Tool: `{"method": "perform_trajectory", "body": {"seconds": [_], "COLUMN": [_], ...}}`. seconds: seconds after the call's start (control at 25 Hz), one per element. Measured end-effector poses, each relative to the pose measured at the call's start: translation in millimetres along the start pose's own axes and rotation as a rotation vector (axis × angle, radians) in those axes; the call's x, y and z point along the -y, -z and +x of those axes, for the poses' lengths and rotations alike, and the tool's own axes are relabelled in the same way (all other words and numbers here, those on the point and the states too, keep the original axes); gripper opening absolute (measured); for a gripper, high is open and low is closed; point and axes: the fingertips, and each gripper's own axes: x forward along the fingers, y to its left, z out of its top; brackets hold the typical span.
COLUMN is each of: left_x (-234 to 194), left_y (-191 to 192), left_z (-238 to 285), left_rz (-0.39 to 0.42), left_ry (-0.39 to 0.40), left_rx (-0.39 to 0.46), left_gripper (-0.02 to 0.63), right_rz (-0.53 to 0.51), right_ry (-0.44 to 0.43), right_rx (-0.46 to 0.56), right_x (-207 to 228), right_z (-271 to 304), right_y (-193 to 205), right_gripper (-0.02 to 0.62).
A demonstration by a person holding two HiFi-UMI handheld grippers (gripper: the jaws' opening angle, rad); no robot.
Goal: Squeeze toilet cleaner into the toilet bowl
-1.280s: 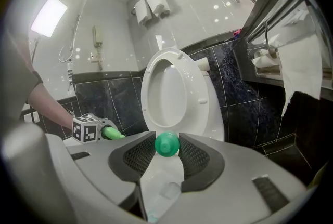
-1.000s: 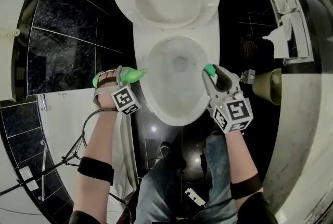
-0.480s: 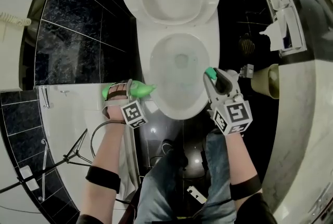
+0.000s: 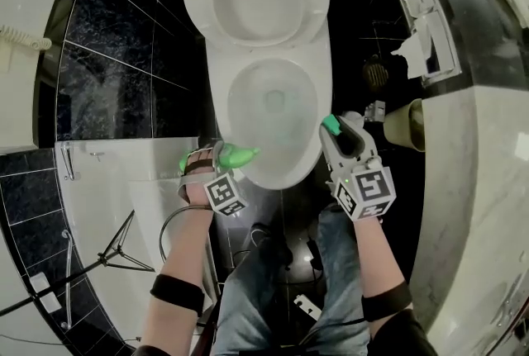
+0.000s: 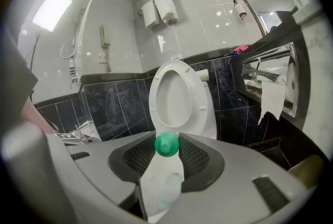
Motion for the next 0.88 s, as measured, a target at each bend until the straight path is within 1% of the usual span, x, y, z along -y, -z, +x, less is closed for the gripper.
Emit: {"method": "perform_trajectory", "body": {"seconds": [0.12,0.16,0.2,0.44,0.52,0.72,0.8,0.88], "left_x": [-3.6,-6.0,-8.5,-23.2,-29.9,-62.7,-82.0,-105.0], "left_y": [-27.5,-35.4,-41.9,-72.1,-80.2,-96.0,-103.0,-108.6], "left_z": [-11.1,-15.9,-20.6,-54.9,-75.3,-146.6,-181.8,-220.4], "left_rz": [-0.228,-0.284,-0.323,-0.453,-0.515,-0.707,-0.75,-0.771], "left_ry": [0.064,0.078,0.084,0.115,0.14,0.217,0.232,0.233], "left_rx": [0.117,0.153,0.186,0.335,0.396,0.573,0.647,0.706], "left_gripper": [0.17,0.17,0.17,0.17,0.17,0.172,0.172,0.172], "right_rz": [-0.003,-0.006,-0.007,-0.024,-0.036,-0.048,-0.057,-0.066], "right_ry": [0.005,0.004,0.003,-0.008,-0.016,-0.069,-0.091,-0.117], "right_rx": [-0.005,-0.007,-0.01,-0.009,0.002,-0.014,-0.01,-0.004], "right_x": [-0.3,-1.1,-2.3,-7.3,-10.9,-36.9,-45.6,-56.5], "right_z": [-8.2,-10.6,-12.8,-22.1,-27.0,-48.3,-59.8,-71.7], "right_y": [-4.8,-6.3,-8.0,-27.1,-36.8,-79.1,-100.5,-124.6], "right_gripper": [0.15,0.15,0.15,0.15,0.15,0.15,0.15,0.15]}}
